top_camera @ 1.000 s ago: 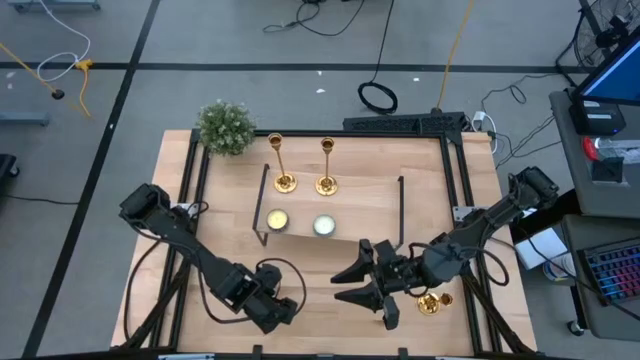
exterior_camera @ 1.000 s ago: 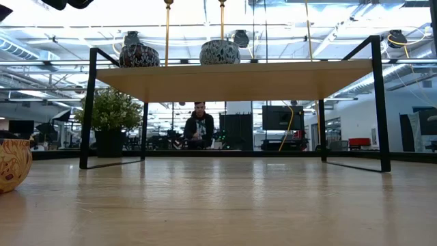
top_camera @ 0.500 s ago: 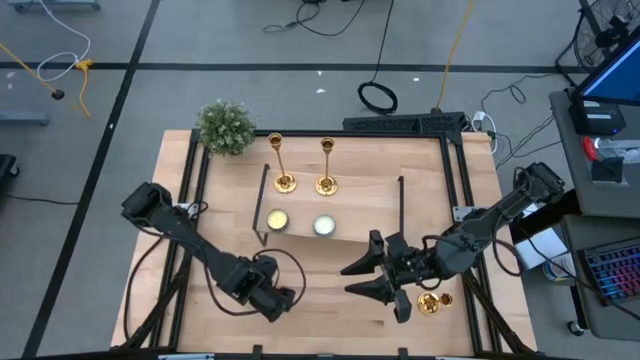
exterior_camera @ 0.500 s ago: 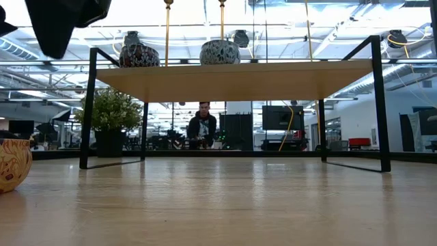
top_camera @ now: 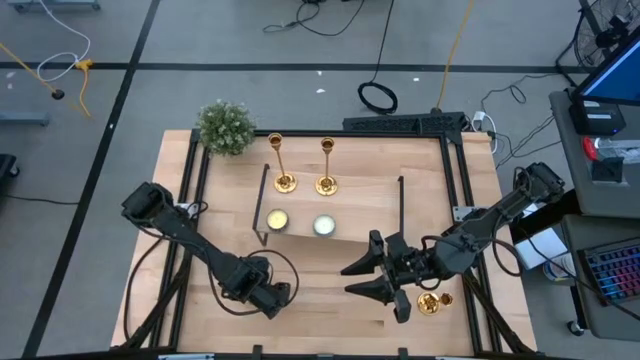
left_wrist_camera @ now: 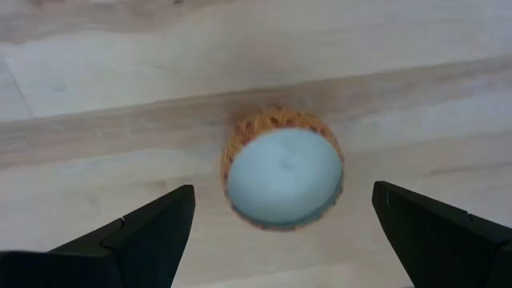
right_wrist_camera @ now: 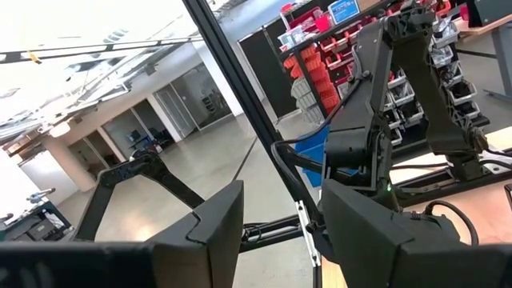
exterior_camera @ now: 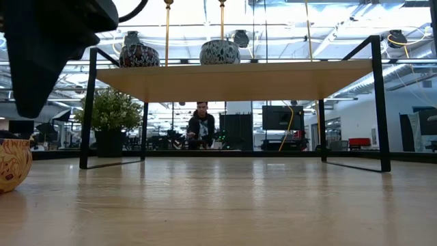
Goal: Pick & Place candle stick holders
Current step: Put the yellow scented candle on the shelf
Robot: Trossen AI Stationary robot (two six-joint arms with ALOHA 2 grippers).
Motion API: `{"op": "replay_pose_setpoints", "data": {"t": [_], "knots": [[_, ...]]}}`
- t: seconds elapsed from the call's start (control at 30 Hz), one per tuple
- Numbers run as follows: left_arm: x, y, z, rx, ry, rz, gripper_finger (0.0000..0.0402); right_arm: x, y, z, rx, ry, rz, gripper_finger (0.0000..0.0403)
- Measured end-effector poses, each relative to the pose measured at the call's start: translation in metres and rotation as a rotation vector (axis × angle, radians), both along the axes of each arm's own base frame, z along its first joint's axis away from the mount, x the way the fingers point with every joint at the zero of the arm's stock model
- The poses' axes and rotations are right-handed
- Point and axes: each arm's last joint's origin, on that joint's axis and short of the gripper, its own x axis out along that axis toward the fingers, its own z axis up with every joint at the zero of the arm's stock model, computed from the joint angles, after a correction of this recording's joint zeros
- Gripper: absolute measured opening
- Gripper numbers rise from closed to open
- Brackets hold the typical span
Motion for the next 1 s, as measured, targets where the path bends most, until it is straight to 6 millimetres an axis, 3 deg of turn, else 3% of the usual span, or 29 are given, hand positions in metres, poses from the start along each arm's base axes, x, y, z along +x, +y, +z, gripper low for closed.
{"op": "replay_pose_setpoints", "data": {"t": [0.23,0.63,1.0], "knots": [[0.001,-0.001,0.000,-0.002,-0.007,-0.003,0.0388,0.000,0.000,0.000,0.001,0.000,-0.001,0.0165],[0.009,-0.008,-0.031,0.017,0.042,-0.030,0.0388,0.000,0.000,0.000,0.002,0.000,-0.001,0.0165],[0.011,-0.006,-0.035,0.009,0.054,-0.049,0.0388,0.000,0.000,0.000,0.001,0.000,-0.001,0.0165]]}}
